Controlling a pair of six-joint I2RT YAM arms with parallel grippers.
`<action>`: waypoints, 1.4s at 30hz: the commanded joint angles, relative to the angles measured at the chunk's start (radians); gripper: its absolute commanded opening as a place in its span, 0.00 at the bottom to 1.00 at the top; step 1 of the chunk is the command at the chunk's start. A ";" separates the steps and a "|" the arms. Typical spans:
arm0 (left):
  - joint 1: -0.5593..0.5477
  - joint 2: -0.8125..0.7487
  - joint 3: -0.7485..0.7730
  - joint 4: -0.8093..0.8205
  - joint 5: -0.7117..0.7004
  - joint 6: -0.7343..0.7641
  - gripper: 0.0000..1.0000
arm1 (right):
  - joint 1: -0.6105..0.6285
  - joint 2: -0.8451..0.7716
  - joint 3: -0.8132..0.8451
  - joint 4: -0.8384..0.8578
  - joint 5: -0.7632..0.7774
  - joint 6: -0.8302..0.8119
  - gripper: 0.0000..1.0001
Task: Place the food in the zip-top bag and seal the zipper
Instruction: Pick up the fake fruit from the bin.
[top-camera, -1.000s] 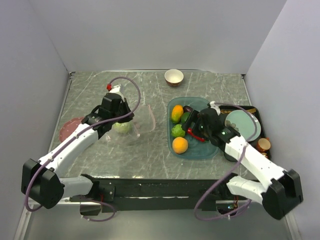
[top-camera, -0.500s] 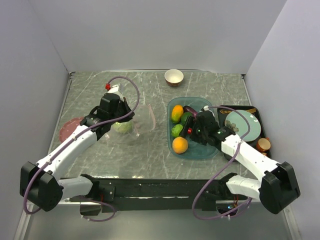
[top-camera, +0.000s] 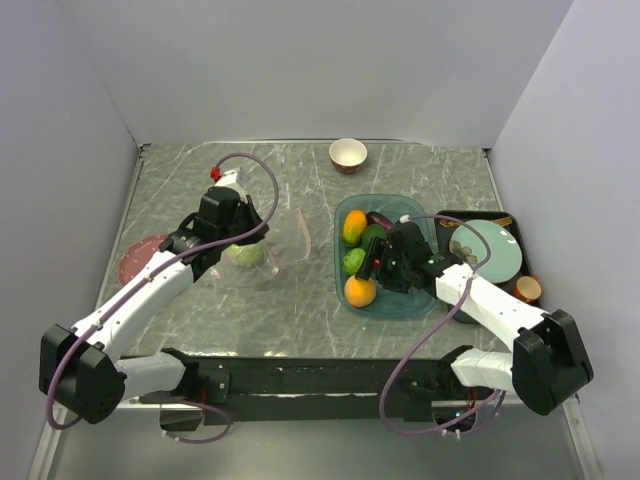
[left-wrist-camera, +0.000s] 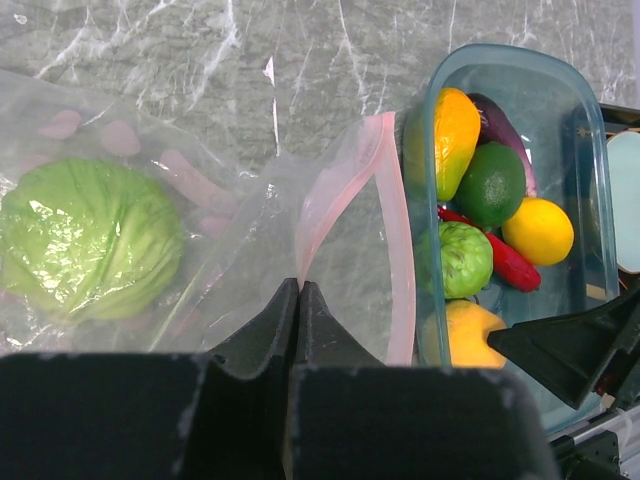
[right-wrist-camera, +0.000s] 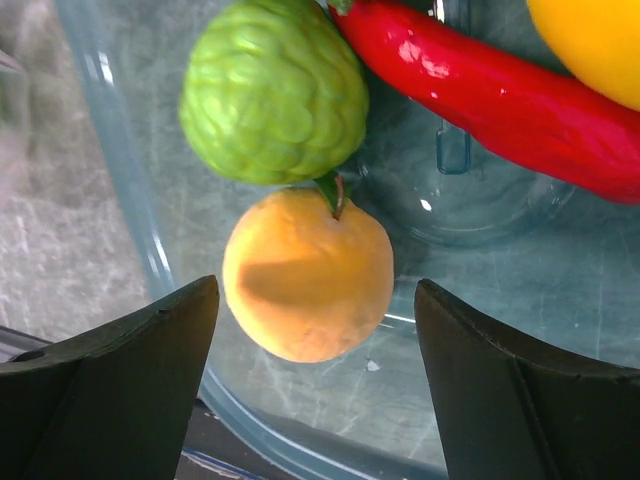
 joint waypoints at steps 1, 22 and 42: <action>0.003 -0.031 0.000 0.041 0.001 0.021 0.01 | 0.015 0.026 0.030 -0.018 -0.013 -0.013 0.84; 0.004 -0.015 0.111 -0.029 -0.014 0.061 0.01 | 0.035 0.049 0.033 0.022 -0.006 0.013 0.65; 0.004 0.042 0.135 -0.008 0.024 0.024 0.01 | 0.038 0.114 0.057 -0.002 0.013 -0.030 0.69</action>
